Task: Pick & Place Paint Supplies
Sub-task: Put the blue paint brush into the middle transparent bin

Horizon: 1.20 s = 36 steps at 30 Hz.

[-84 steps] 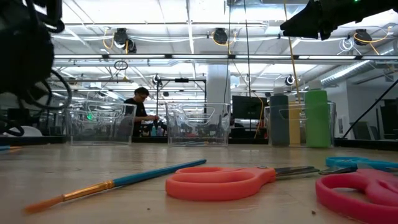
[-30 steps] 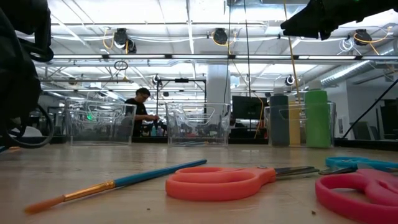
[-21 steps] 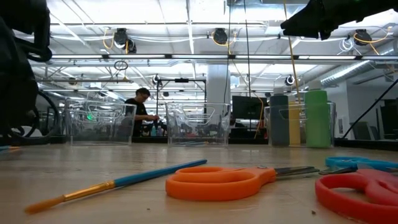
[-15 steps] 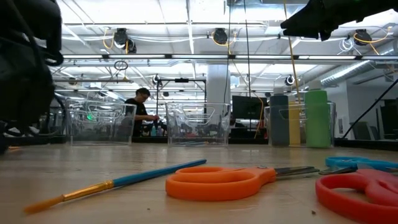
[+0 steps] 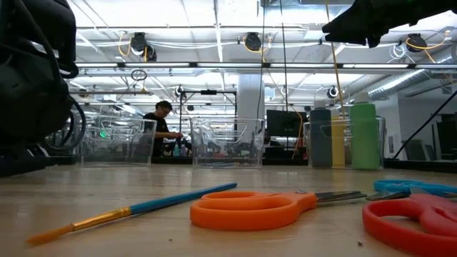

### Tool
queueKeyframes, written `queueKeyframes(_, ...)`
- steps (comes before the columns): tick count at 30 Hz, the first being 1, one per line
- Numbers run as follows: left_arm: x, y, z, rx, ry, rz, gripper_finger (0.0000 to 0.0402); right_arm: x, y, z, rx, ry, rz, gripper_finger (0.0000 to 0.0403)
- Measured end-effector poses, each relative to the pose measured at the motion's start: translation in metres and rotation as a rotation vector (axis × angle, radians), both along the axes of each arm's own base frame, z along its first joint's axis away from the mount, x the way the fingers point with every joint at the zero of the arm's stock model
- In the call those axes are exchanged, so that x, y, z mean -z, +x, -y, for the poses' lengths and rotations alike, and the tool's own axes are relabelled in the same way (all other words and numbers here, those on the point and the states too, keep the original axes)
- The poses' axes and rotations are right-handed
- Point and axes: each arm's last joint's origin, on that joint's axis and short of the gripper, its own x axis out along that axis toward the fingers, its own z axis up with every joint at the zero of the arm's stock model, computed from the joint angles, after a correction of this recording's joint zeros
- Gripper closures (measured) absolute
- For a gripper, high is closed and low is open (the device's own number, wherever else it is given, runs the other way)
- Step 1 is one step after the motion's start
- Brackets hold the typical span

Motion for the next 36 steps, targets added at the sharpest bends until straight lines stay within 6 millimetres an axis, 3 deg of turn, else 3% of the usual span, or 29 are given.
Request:
queueKeyframes(8,0.000,-0.002,0.005,-0.016,-0.169,-0.085,0.0401,0.000,0.000,0.000,-0.003,0.000,-0.002,0.0193)
queueKeyframes(11,-0.002,-0.004,0.010,-0.066,-0.328,-0.140,0.0401,0.001,0.000,0.000,-0.004,0.002,-0.005,0.0193)
queueKeyframes(16,-0.023,0.004,0.021,-0.155,-0.595,-0.177,0.0401,0.001,0.000,0.000,-0.004,0.007,-0.002,0.0193)
queueKeyframes(22,-0.040,0.010,0.032,-0.263,-0.707,-0.155,0.0401,0.001,0.000,0.000,-0.003,0.007,-0.002,0.0193)
queueKeyframes(27,-0.029,0.012,0.051,-0.302,-0.798,-0.132,0.0401,0.001,0.000,0.000,-0.004,0.000,-0.007,0.0193)
queueKeyframes(36,-0.008,-0.009,0.078,-0.338,-0.716,-0.318,0.0400,0.001,0.000,0.000,-0.004,-0.007,-0.010,0.0193)
